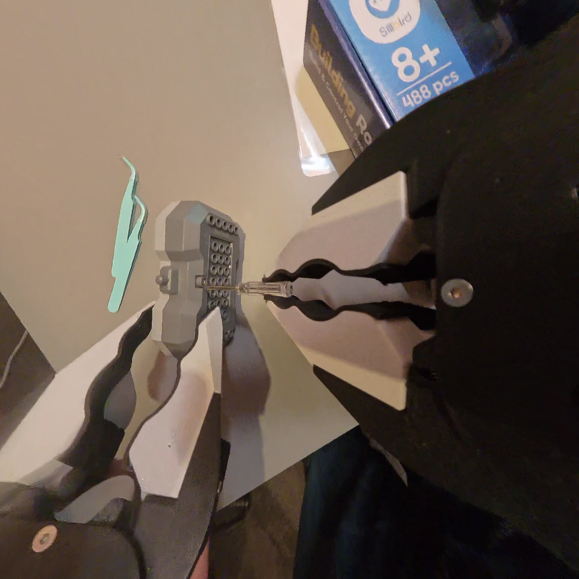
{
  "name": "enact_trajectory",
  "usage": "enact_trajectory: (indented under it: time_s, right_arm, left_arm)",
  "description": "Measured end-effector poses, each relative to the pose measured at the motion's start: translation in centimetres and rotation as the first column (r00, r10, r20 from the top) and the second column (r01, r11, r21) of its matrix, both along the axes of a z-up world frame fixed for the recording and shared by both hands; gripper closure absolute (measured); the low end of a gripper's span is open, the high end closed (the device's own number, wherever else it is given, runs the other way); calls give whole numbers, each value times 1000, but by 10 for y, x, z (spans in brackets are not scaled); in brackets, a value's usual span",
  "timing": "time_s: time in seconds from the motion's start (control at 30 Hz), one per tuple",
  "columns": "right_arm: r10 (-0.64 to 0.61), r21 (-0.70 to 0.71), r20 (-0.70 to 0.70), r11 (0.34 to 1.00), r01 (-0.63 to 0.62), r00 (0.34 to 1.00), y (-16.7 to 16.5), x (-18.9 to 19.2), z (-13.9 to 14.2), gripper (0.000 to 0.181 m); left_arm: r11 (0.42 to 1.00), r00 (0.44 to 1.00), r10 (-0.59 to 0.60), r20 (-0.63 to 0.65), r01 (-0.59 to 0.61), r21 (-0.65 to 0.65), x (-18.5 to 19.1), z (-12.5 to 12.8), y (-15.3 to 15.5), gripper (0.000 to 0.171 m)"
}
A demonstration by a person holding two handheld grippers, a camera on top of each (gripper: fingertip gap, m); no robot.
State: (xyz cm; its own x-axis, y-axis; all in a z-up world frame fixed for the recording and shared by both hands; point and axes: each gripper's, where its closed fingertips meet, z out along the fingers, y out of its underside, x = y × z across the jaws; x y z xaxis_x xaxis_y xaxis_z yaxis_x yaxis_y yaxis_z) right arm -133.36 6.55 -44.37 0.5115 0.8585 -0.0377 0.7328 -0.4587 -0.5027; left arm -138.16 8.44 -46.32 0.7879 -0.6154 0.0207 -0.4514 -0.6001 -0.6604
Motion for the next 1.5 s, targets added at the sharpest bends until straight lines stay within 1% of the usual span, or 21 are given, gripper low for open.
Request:
enact_trajectory:
  time_s: [0.17,0.4,0.57,0.87,0.97,1.1,1.17,1.27,1.4,1.43,1.5]
  right_arm:
    - [38,53,54,998,-41,998,1,-1,-3,177]
    - [32,98,53,994,-38,998,4,1,-2,178]
    - [26,104,54,994,-32,998,5,0,-3,178]
    - [53,136,75,989,-63,996,8,1,-3,178]
    - [79,173,100,980,-96,992,9,1,-3,178]
    - [165,280,190,936,-215,968,14,1,-2,178]
    - [187,299,207,922,-244,960,15,0,-2,178]
    - [176,260,164,941,-214,971,14,0,-3,178]
    - [94,106,46,989,-99,994,11,-4,0,178]
    - [55,49,5,997,-55,998,10,-5,0,178]
    - [9,-38,-43,999,-11,999,10,-7,0,178]
  left_arm:
    - [1000,1000,5,5,-5,-1,0,0,0,138]
    - [1000,1000,8,9,-8,-5,0,0,0,138]
    - [1000,1000,10,12,-10,-11,0,0,0,138]
    - [1000,1000,10,18,-10,-19,0,0,0,138]
    - [1000,1000,8,17,-8,-21,1,0,0,138]
    - [999,999,15,32,-14,-36,-1,-1,1,138]
    - [999,999,16,36,-14,-40,-1,-1,1,138]
    - [999,999,12,32,-10,-34,-1,-1,1,138]
    - [1000,999,14,33,-13,-29,-1,-1,1,138]
    - [999,999,18,38,-17,-32,-1,-1,1,138]
    - [999,999,18,38,-17,-33,-2,-1,1,138]
